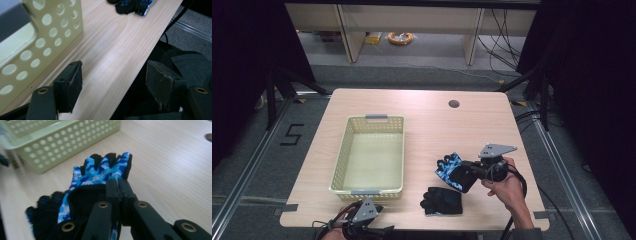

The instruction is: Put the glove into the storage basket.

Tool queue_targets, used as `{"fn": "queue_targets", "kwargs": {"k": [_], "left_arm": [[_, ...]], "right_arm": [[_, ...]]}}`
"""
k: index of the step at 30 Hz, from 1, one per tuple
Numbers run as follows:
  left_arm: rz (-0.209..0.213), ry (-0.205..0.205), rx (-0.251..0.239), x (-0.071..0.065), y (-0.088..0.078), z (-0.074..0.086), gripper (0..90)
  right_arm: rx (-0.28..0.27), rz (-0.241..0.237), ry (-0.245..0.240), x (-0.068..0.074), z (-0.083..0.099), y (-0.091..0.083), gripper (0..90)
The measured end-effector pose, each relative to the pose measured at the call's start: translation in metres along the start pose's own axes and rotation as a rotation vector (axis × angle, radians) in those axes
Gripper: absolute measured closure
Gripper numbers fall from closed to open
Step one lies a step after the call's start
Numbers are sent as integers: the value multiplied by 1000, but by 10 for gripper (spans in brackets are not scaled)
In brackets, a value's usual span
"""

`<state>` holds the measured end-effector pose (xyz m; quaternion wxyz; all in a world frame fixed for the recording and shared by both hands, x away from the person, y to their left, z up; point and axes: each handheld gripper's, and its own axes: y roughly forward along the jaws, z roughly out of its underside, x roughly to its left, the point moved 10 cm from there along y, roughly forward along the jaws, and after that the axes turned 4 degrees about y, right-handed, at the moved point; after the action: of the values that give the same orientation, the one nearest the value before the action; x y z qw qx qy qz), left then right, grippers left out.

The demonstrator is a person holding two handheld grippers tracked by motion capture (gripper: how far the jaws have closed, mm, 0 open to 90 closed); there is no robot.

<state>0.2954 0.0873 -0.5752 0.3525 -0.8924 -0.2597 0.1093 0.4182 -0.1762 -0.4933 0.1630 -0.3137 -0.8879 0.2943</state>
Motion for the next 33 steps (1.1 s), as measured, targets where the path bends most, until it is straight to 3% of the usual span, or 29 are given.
{"fn": "queue_targets", "kwargs": {"k": [3, 5, 9, 10, 12, 15, 16, 19, 20, 21, 22, 27, 31, 33], "left_arm": [[14, -14, -11, -3, 0, -1, 292], [14, -4, 2, -2, 1, 1, 292], [19, -11, -1, -4, 1, 0, 292], [10, 18, -1, -2, 1, 0, 292], [20, 20, 5, -3, 1, 1, 292], [12, -1, 4, -3, 2, 2, 292], [12, 18, -1, -2, 2, 1, 292], [11, 3, 14, -2, 2, 3, 292], [11, 2, 10, -3, 3, 2, 292], [13, 3, 12, -3, 2, 3, 292], [13, 4, 14, -3, 3, 3, 292], [16, -3, 7, -4, 4, 2, 292], [17, 2, 15, -4, 4, 3, 293], [14, 30, 16, -3, 4, 3, 293]], "right_arm": [[19, -50, -6, 13, 2, -1, 888], [6, -95, -47, 21, 2, 1, 888], [38, -150, -73, 33, 8, 3, 888], [44, -171, -85, 37, 9, 5, 888], [54, -198, -95, 42, 12, 6, 888], [57, -223, -132, 44, 13, 10, 888], [71, -229, -115, 46, 15, 10, 888], [72, -252, -138, 46, 17, 13, 887], [78, -251, -112, 47, 19, 14, 887], [81, -254, -127, 46, 21, 15, 887], [95, -267, -112, 48, 23, 14, 886], [100, -295, -142, 49, 27, 19, 886], [115, -338, -173, 55, 29, 23, 885], [121, -350, -186, 57, 31, 25, 883]]}}
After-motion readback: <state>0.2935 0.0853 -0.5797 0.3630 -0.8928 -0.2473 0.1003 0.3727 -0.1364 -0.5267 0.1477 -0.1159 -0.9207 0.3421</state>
